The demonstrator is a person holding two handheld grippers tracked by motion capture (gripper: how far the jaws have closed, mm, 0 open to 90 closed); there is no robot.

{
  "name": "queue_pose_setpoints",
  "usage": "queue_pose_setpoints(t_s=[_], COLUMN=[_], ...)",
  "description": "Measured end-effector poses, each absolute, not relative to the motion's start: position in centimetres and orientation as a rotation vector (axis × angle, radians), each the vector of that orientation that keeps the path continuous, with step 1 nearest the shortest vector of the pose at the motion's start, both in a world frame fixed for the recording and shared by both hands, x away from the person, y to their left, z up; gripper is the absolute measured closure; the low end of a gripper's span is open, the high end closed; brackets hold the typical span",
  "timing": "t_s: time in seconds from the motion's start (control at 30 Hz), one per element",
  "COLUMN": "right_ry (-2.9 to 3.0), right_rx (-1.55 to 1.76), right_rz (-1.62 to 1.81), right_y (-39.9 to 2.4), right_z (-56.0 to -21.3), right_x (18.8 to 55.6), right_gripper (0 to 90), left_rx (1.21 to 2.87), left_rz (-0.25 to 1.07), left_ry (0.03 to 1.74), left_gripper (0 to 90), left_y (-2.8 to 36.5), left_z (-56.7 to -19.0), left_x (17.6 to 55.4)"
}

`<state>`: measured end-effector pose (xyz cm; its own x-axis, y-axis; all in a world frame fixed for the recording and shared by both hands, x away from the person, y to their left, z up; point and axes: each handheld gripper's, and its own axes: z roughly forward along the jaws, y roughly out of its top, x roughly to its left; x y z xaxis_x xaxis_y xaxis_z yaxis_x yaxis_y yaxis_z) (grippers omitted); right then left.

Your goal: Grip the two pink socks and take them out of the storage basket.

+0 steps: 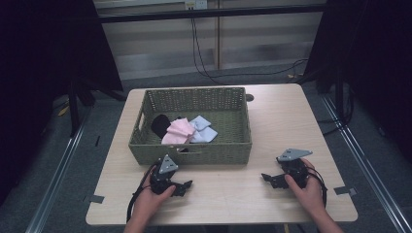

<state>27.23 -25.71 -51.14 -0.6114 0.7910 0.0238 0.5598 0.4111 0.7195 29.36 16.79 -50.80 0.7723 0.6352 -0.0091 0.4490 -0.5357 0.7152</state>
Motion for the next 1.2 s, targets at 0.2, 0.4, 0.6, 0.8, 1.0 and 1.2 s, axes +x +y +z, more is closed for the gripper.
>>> queue_pose_setpoints(t_s=[0.2, 0.4, 0.6, 0.8, 1.0, 1.2], right_ry=[2.351, 2.351, 2.351, 2.351, 2.351, 2.352], right_rx=[1.169, 1.171, 1.171, 1.172, 1.171, 1.169], right_rz=[1.014, 1.014, 1.014, 1.014, 1.015, 1.014], right_y=[-25.7, -25.7, -25.7, -25.7, -25.7, -25.7], right_z=[-51.1, -51.1, -51.1, -51.1, -51.1, -51.1], right_x=[27.2, 27.2, 27.2, 27.2, 27.2, 27.2], right_gripper=[11.3, 11.3, 11.3, 11.3, 11.3, 11.3], left_rx=[2.228, 2.234, 2.299, 2.332, 2.406, 2.437], left_rz=[0.313, 0.303, 0.215, 0.131, 0.073, 0.024], left_ry=[0.8, 0.799, 0.788, 0.79, 0.776, 0.769], left_gripper=[11.5, 15.6, 21.1, 21.9, 22.0, 22.4], left_y=[16.8, 16.8, 16.8, 16.7, 16.2, 16.2], left_z=[-50.8, -50.6, -49.3, -46.9, -44.7, -43.4], left_x=[29.3, 29.1, 29.1, 29.4, 29.8, 30.3])
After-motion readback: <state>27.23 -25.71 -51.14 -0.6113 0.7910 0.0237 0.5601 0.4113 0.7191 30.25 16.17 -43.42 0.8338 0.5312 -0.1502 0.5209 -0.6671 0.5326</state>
